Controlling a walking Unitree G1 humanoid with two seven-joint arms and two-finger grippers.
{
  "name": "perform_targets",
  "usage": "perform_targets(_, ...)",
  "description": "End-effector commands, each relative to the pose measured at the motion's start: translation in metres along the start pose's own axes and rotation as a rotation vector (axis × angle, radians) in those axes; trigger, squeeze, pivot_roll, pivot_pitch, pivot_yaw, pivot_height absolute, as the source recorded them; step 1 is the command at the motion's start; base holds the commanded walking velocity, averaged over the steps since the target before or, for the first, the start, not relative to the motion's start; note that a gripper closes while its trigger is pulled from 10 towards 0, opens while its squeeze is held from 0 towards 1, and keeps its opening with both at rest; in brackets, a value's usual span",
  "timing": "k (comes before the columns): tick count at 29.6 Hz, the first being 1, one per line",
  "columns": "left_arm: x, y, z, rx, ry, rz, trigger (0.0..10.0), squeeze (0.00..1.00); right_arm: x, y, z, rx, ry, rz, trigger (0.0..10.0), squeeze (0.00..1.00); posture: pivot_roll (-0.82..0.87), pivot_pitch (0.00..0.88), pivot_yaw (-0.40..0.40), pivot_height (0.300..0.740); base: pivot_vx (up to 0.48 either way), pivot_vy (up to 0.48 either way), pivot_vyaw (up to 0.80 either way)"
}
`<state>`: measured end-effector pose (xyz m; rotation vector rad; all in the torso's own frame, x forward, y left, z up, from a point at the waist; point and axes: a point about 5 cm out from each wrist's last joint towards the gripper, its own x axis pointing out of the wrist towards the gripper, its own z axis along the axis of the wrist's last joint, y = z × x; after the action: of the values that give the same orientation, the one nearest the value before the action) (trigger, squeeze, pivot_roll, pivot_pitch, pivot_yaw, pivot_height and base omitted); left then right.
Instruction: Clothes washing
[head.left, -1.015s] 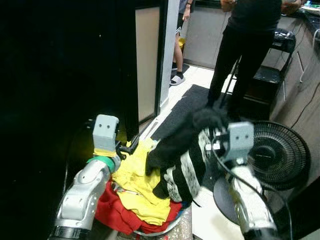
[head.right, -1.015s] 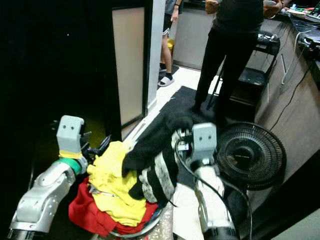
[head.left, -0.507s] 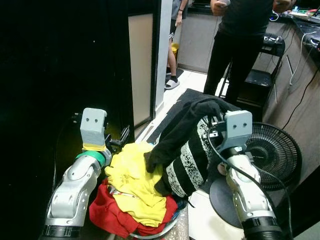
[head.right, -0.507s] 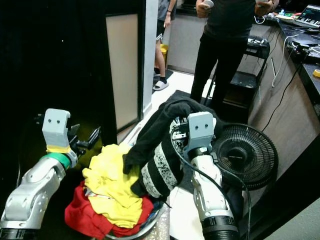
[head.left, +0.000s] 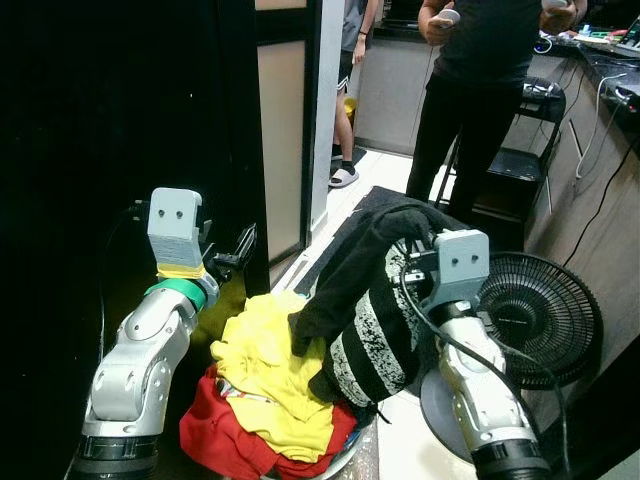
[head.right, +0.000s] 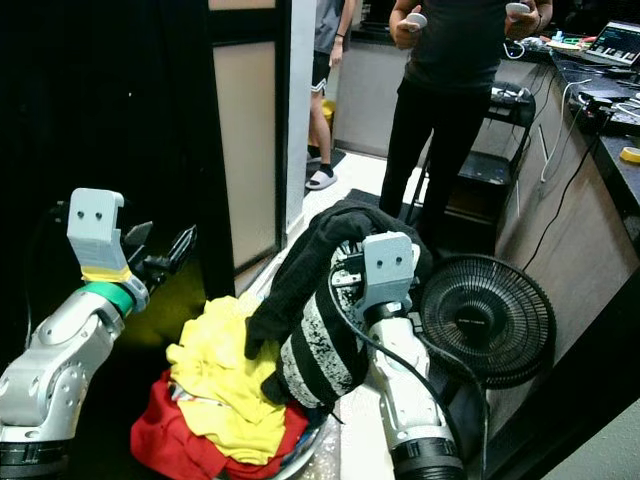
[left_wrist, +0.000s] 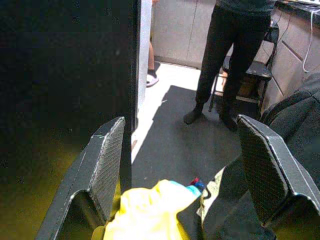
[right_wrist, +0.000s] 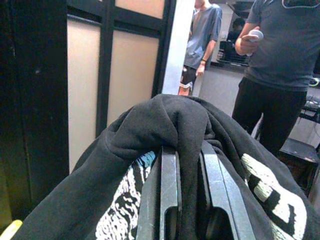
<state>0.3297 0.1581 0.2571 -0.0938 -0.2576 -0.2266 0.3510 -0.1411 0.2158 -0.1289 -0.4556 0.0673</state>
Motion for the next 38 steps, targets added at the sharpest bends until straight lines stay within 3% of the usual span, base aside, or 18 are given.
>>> perform_targets(1, -0.0017, -0.0003, -0.0017, 0.003, 0.013, 0.002, 10.0, 0.0, -0.002, 0.0009, 0.0017, 0.025, -0.024, -0.011, 10.0, 0.0, 0.0, 0.009, 0.042, 0.74, 0.0, 0.0, 0.0)
perform_targets(38, -0.0014, 0.006, 0.0047, 0.013, 0.006, 0.034, 10.0, 0.0, 0.0029, 0.0044, 0.0007, 0.042, -0.012, -0.018, 10.0, 0.0, 0.01, 0.018, 0.04, 0.74, 0.0, 0.0, 0.0)
